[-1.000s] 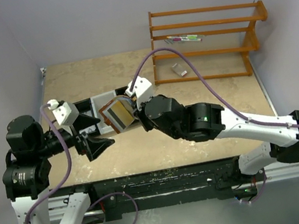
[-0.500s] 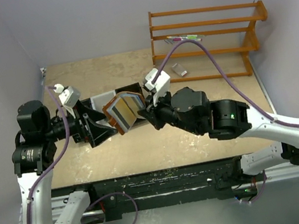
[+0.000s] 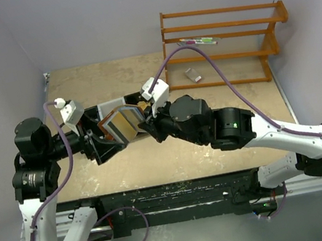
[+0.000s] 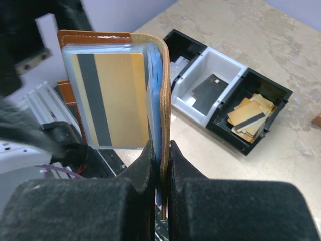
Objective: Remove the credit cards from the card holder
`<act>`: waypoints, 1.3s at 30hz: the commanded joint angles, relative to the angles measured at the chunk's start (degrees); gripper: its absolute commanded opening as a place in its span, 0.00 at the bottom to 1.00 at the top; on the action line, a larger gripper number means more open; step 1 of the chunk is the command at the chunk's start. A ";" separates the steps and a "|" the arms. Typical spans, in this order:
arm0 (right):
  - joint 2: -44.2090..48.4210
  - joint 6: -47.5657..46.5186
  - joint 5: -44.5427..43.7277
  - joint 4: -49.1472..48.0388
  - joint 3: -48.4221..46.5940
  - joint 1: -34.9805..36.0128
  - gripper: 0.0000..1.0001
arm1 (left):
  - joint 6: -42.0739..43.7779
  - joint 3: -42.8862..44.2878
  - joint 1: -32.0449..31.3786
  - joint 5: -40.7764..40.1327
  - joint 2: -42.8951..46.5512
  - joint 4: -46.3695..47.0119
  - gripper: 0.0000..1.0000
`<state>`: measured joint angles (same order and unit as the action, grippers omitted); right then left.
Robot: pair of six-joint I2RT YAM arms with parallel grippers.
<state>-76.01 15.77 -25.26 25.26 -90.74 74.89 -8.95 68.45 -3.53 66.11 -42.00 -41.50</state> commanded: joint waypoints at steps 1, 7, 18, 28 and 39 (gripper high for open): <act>0.69 1.90 6.92 -4.84 -3.24 0.08 0.00 | 2.82 0.31 -0.07 -6.45 -4.31 -3.37 0.80; 4.81 6.53 18.52 -11.70 2.87 -2.52 0.00 | -2.53 2.10 -0.05 2.86 -4.24 1.17 0.52; 9.76 11.21 31.38 -20.68 11.07 -10.64 0.00 | -5.55 3.41 -0.01 19.07 -4.58 0.84 0.42; 11.92 12.09 33.42 -22.62 14.45 -11.28 0.00 | 1.39 7.55 0.06 6.34 -7.58 -7.51 0.04; 13.09 18.11 48.74 -31.29 21.91 -19.66 0.00 | -7.04 3.17 0.10 26.32 -8.34 -1.16 0.00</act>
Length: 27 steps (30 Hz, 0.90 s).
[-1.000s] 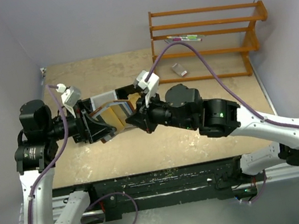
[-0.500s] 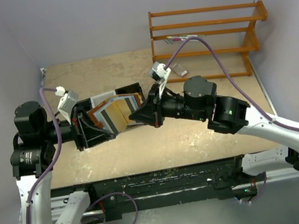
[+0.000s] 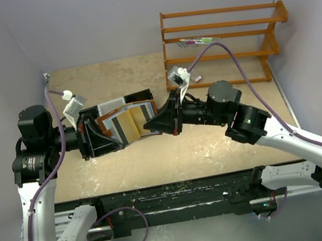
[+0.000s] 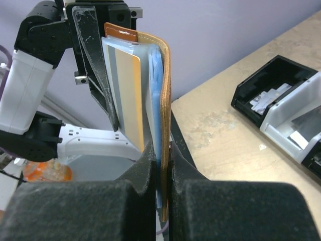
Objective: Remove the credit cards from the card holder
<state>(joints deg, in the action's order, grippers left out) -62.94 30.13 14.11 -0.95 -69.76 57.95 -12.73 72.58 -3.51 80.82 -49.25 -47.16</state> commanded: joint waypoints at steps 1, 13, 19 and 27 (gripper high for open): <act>-0.38 4.28 10.94 -5.45 1.31 -4.06 0.00 | -1.62 -0.68 0.04 12.54 -1.37 2.86 0.00; -6.02 7.66 31.35 -7.02 1.00 -15.64 0.64 | 15.11 4.83 0.07 0.47 -4.17 -13.00 0.00; -3.05 -0.91 18.39 9.71 -7.16 -23.68 0.78 | 22.06 6.52 0.17 -4.88 -6.50 -20.00 0.00; 2.22 5.65 25.19 -3.96 -6.12 -22.32 0.71 | 21.14 6.50 0.52 -10.63 -7.08 -19.09 0.00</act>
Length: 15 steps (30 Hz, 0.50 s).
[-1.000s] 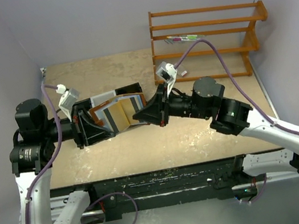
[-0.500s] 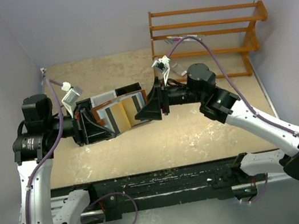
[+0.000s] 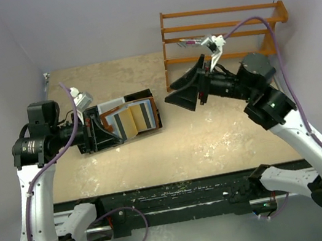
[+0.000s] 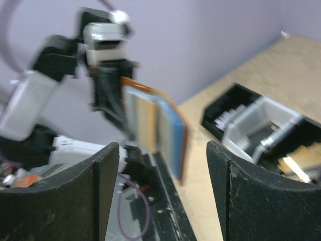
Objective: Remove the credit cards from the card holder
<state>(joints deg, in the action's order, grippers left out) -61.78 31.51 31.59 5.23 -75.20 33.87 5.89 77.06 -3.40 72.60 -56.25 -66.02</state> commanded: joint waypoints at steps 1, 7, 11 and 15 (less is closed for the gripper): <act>0.74 5.70 9.18 -12.46 0.29 2.79 0.70 | 2.50 1.98 0.41 -2.00 -0.21 -0.09 0.00; -3.31 10.42 12.65 -21.48 3.49 9.00 0.67 | 1.82 2.28 0.76 -0.65 -1.12 0.11 0.00; -6.42 12.16 13.58 -24.72 5.50 9.99 0.67 | 2.58 2.54 0.76 4.67 -1.46 -0.80 0.00; -8.76 13.07 13.85 -27.21 6.72 10.40 0.66 | 4.00 2.99 0.76 10.09 -1.97 -2.54 0.00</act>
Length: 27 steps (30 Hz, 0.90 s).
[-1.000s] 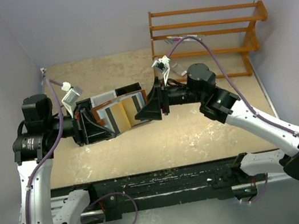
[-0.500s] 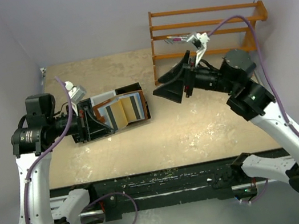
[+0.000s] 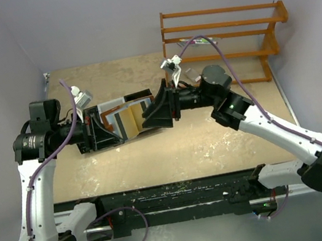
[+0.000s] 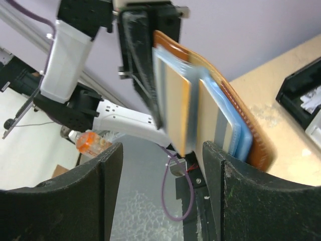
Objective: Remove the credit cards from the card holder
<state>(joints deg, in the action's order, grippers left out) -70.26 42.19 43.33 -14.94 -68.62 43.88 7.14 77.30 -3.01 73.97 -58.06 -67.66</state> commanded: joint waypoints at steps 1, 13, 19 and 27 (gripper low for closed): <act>-1.07 2.71 2.17 -7.57 0.19 0.54 0.66 | 3.13 2.96 0.37 10.14 -0.27 -1.32 0.00; -5.50 9.97 3.79 -19.04 1.12 3.52 0.46 | 4.61 3.94 0.37 12.86 -0.65 -3.07 0.00; -5.25 11.48 3.90 -21.19 1.97 3.67 0.14 | 6.09 5.18 0.37 13.55 -0.64 -5.05 0.00; -3.83 12.99 5.73 -20.95 3.09 3.67 0.01 | 6.44 5.32 0.37 17.16 -0.21 -5.53 0.01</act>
<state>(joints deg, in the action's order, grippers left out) -76.16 53.45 46.54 -32.12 -66.02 47.24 11.60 80.16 -2.96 85.14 -58.96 -73.25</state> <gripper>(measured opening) 0.031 0.085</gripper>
